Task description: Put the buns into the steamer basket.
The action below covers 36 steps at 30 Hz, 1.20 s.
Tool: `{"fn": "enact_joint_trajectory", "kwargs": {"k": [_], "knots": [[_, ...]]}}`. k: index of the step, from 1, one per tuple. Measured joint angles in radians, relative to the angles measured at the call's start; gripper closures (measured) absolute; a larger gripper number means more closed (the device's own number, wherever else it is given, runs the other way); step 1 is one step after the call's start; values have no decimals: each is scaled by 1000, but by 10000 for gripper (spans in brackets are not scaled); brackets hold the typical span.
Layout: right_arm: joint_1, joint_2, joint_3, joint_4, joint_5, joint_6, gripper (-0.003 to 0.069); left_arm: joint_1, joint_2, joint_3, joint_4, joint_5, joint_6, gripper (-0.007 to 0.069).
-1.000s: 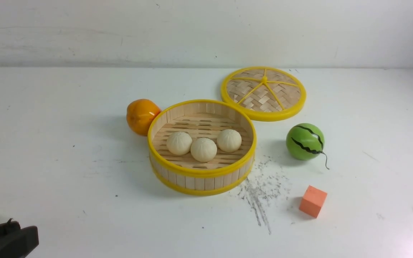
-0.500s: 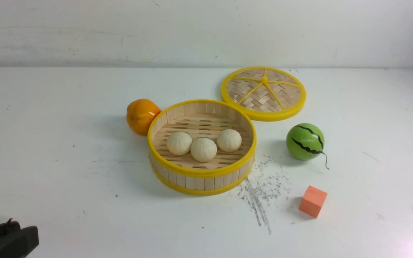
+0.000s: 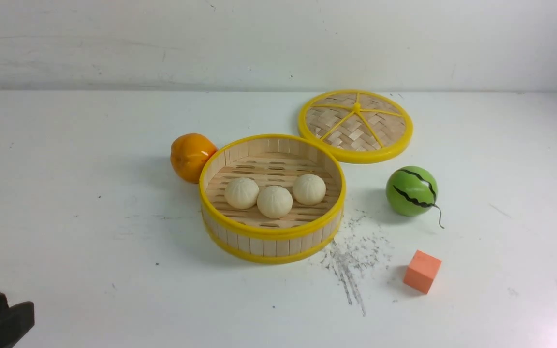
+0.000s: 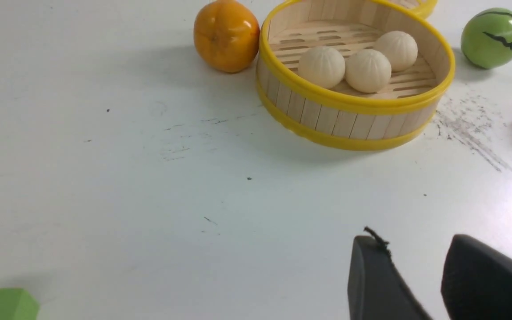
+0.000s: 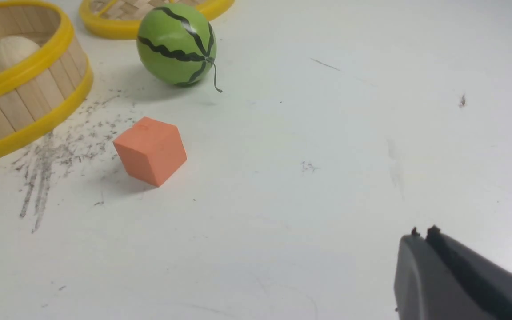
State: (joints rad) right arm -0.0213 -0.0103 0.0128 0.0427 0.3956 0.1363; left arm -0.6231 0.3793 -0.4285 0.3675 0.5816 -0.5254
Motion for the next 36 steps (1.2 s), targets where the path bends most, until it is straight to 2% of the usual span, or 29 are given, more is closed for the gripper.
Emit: {"fn": "enact_joint_trajectory", "kwargs": {"k": [2,5,6,7,8,11,13,17,22,24,27,31,36], "knots": [[0,0,0,0,0,-1,648,13,0,0,-22,-11,-19,428],[0,0,0,0,1,-1,643,75,-11,6,-85,-48,-26,537],[0,0,0,0,1,-1,642,127,-25,19,-129,-89,-7,596],[0,0,0,0,1,-1,641,127,-28,22,-135,-97,-2,605],[0,0,0,0,1,-1,639,206,-59,62,-193,-164,66,638],[0,0,0,0,1,-1,636,330,-136,169,-313,-331,220,638],[0,0,0,0,1,-1,633,375,-184,236,-368,-427,305,638],[0,0,0,0,1,-1,626,472,-299,387,-417,-582,434,638],[0,0,0,0,1,-1,620,571,-373,452,-427,-526,436,638],[0,0,0,0,1,-1,617,632,-389,455,-426,-429,418,638],[0,0,0,0,1,-1,617,670,-389,458,-426,-330,410,638],[0,0,0,0,1,-1,617,682,-389,460,-426,-217,407,638],[0,0,0,0,1,-1,616,682,-389,460,-428,-206,410,638]]}}
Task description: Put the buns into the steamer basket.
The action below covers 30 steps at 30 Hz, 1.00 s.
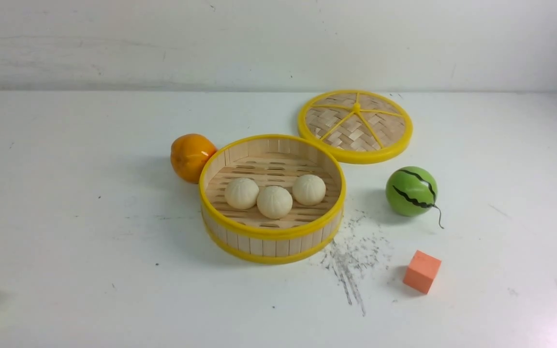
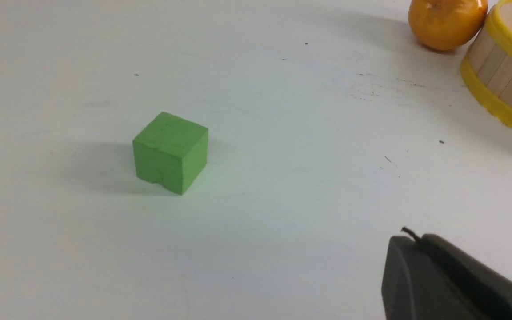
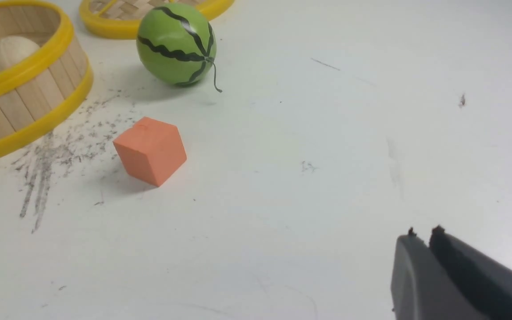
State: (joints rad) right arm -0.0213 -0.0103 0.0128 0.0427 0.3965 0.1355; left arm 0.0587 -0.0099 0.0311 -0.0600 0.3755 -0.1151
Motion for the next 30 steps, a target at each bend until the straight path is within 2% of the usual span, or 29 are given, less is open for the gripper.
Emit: {"fn": "enact_joint_trajectory", "kwargs": {"k": [30], "knots": [[0,0,0,0,0,0,571,1,0,0,0,-3,8,638]]}}
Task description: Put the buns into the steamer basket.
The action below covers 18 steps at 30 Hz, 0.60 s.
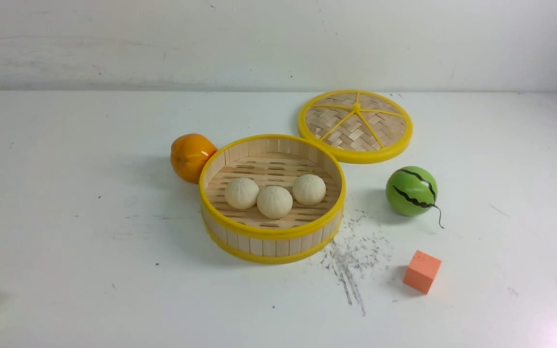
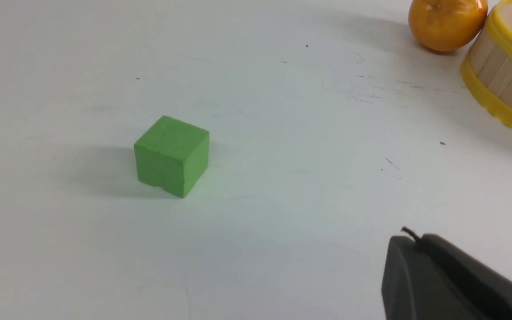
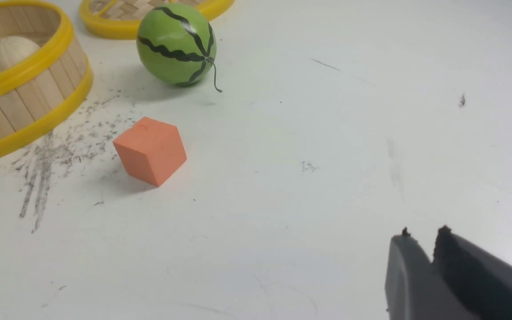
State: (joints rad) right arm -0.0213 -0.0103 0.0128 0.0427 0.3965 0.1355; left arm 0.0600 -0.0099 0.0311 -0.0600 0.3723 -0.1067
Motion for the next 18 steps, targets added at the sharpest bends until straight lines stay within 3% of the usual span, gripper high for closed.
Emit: {"fn": "enact_joint_trajectory", "kwargs": {"k": [18], "knots": [[0,0,0,0,1,0,554,0,0,0,0,0,0,638]]}}
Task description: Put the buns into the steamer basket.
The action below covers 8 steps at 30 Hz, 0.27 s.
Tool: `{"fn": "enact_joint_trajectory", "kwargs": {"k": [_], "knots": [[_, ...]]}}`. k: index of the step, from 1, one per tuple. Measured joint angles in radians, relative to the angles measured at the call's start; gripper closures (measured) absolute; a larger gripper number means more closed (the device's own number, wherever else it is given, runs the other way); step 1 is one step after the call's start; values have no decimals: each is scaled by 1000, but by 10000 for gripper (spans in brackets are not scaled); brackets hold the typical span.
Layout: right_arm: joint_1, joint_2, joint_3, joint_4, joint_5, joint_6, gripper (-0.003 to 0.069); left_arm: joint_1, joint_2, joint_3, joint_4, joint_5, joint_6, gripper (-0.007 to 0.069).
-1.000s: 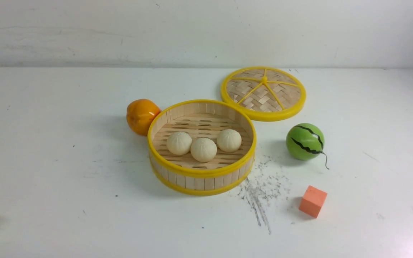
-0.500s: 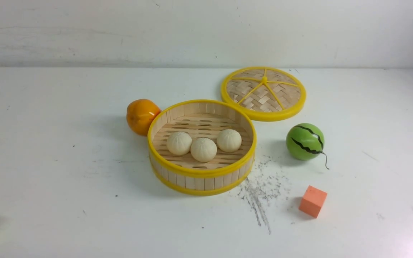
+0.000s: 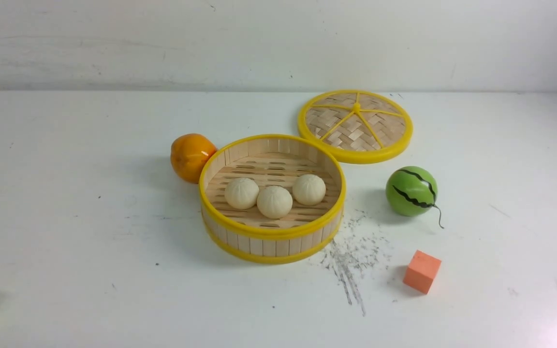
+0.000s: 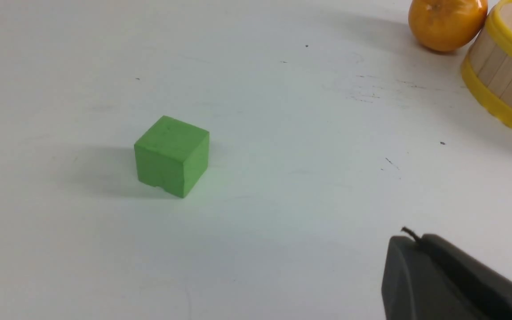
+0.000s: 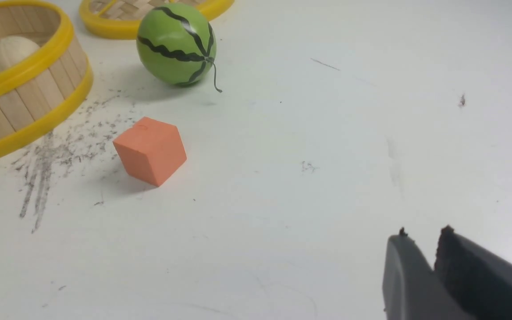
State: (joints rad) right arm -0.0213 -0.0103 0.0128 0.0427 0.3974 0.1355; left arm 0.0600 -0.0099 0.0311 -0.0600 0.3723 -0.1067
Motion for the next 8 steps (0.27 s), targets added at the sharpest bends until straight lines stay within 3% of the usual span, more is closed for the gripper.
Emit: {"fn": "enact_joint_trajectory", "kwargs": {"k": [8], "knots": [[0,0,0,0,0,0,545,0,0,0,0,0,0,638]]}}
